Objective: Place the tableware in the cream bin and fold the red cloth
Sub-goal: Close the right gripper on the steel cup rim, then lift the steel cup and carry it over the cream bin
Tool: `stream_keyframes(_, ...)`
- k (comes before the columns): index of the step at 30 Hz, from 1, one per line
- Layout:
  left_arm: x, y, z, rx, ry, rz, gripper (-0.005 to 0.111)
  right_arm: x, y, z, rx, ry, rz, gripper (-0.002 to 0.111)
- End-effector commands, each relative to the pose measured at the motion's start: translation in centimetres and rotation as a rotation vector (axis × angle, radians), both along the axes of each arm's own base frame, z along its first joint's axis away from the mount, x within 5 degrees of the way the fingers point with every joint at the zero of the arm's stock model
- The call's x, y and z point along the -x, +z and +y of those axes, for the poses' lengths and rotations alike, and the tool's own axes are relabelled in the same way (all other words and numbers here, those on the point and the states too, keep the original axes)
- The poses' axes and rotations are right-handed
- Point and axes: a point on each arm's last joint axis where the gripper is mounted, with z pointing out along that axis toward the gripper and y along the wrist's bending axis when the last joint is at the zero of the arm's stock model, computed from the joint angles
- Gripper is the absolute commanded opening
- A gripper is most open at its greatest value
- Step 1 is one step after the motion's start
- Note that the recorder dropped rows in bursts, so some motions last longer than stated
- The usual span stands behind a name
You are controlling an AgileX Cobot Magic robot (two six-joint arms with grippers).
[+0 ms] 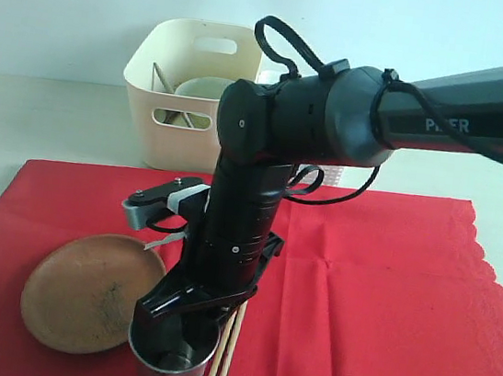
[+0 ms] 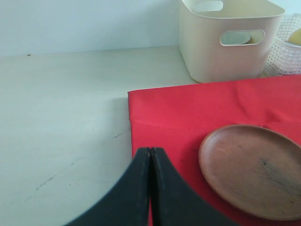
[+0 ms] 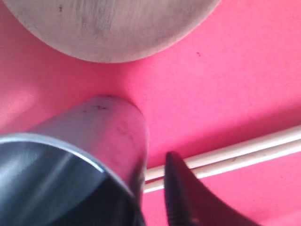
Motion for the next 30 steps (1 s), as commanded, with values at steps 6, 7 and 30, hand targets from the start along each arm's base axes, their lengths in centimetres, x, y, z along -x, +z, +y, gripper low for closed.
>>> stream_keyframes(6,0.0,0.1,0.0,0.012,0.003,-0.013,0.000,0.3,1.9,-0.5,0.006,0.036,-0.031,0.000)
stream_keyframes(7,0.0,0.1,0.0,0.012,0.003,-0.013,0.000,0.4,2.3,-0.6,0.005,0.035,-0.030,0.000)
stream_keyframes(30,0.0,0.1,0.0,0.010,0.003,-0.013,0.000,5.8,20.2,-5.8,-0.309,-0.041,-0.321,0.000)
